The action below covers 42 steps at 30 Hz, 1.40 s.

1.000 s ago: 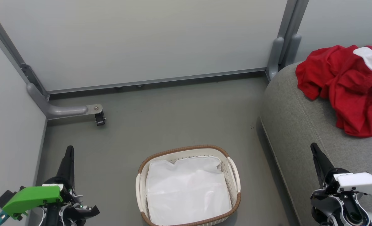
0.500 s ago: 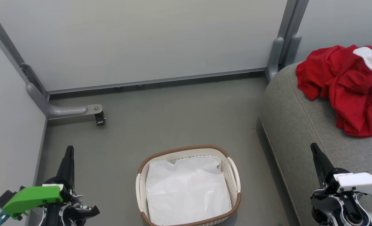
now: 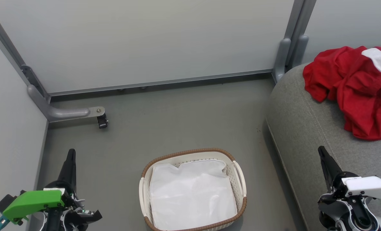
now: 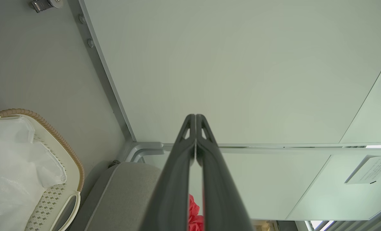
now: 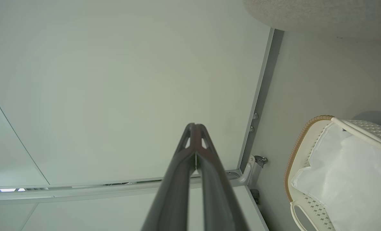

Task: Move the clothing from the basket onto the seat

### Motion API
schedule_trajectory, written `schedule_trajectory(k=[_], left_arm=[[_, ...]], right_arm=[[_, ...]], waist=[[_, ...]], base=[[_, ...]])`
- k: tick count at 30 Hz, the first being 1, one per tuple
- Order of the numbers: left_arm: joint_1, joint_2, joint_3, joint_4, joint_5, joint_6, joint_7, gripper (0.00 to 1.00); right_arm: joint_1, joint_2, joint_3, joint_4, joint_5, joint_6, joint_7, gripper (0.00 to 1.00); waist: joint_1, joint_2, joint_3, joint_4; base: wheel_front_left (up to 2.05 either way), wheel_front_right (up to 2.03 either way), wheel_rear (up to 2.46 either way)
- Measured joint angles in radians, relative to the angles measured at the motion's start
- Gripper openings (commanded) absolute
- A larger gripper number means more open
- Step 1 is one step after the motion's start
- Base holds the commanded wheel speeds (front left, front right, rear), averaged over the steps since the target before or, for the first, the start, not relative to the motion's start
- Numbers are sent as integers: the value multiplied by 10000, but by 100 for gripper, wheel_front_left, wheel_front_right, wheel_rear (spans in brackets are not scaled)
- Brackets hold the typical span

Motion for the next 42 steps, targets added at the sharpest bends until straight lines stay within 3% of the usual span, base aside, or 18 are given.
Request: schedule_trajectory(k=[42], left_arm=[[0, 0, 0, -2, 0, 0, 2, 0]], right_arm=[[0, 0, 0, 0, 0, 0, -2, 0]], waist=[[0, 0, 0, 0]], base=[[0, 0, 0]])
